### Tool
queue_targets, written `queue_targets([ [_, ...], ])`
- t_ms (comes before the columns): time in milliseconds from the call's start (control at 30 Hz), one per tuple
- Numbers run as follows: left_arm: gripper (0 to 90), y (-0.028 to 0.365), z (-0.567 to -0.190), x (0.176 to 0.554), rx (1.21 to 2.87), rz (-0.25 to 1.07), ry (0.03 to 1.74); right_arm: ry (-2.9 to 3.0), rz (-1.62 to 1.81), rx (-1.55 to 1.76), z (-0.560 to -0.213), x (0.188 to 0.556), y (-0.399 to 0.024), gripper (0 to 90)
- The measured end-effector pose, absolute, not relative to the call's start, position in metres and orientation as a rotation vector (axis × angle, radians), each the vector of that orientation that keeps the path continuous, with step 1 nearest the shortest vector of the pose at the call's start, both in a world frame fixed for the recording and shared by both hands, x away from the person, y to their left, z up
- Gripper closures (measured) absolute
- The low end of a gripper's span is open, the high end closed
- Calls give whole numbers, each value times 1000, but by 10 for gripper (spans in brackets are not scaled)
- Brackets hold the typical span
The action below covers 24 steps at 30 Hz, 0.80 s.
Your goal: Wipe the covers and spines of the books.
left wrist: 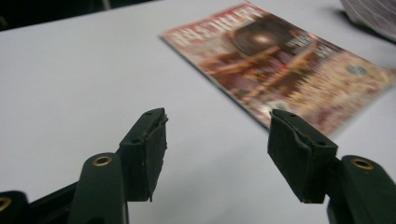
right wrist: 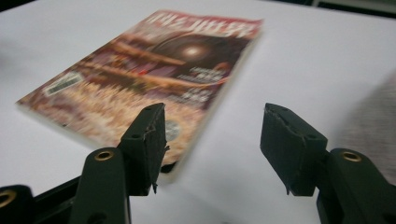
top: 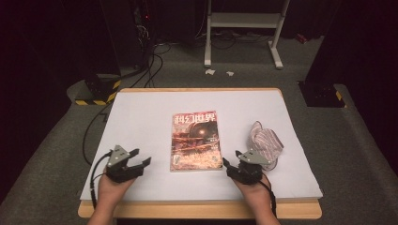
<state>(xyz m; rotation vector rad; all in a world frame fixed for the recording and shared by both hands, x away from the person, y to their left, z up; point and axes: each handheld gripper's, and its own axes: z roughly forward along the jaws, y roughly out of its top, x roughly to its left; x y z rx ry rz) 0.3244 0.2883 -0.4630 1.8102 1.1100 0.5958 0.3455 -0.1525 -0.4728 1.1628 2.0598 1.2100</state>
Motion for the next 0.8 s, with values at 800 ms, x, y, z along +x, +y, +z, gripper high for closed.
queue_targets([
  [800,355,294,-471,327,1823,572,1134,2012,1203,1227,-473,347,-176,405],
])
